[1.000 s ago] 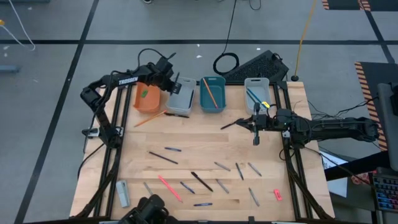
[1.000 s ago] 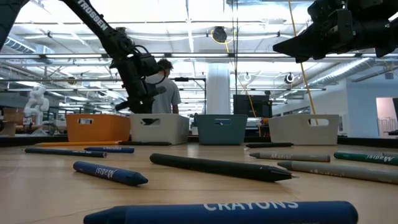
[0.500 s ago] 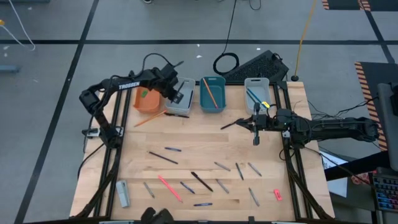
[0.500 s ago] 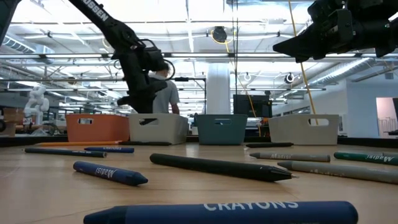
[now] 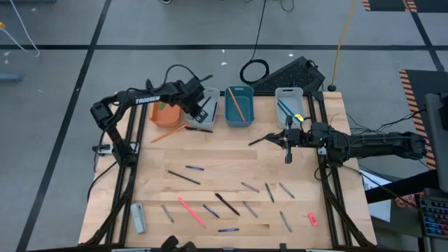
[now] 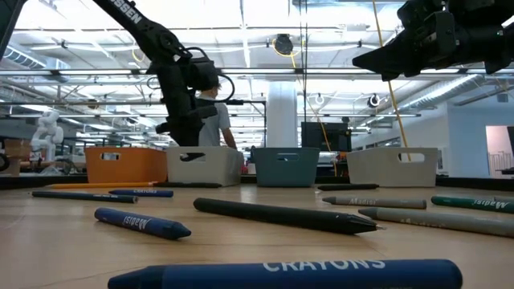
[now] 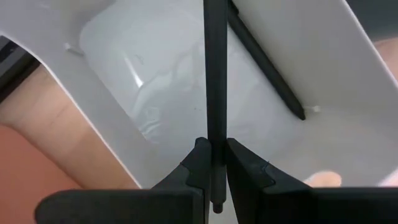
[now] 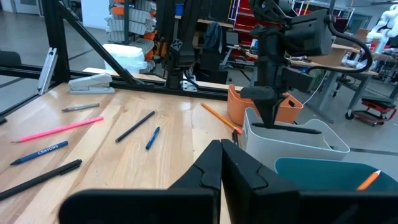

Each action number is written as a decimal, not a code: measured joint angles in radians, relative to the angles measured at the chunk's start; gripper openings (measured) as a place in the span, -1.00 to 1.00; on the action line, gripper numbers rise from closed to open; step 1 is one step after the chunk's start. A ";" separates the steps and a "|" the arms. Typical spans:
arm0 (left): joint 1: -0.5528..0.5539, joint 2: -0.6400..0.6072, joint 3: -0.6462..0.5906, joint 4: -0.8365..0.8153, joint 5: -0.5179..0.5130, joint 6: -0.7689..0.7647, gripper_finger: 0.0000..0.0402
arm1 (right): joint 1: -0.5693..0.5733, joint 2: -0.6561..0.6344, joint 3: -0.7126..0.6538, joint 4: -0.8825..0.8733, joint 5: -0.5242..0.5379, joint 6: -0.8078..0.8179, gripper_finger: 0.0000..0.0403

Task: Sort crayons/erasers/pens/pencils in bins
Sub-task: Put the black pen into the left gray bin, then remove the orange pencil from the blue bin

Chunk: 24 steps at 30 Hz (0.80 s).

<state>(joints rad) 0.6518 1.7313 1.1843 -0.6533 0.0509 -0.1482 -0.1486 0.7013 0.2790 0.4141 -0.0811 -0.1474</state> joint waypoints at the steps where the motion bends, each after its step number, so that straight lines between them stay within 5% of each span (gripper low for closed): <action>1: 0.000 0.000 0.000 0.000 0.000 0.005 -0.79 | 0.000 0.000 0.000 0.000 0.000 0.000 -1.00; 11: 0.000 0.000 0.000 0.024 0.000 0.046 -0.77 | 0.000 0.000 0.000 0.000 0.000 0.000 -1.00; 20: 0.000 0.000 0.000 0.027 -0.029 0.067 -0.32 | 0.000 0.000 0.000 0.000 0.000 0.000 -1.00; 24: -0.009 -0.037 0.003 0.007 -0.090 0.104 -0.32 | 0.000 0.000 0.000 0.000 0.000 0.000 -1.00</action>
<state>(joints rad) 0.6432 1.6941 1.1877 -0.6459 -0.0395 -0.0439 -0.1488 0.7013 0.2790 0.4141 -0.0807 -0.1471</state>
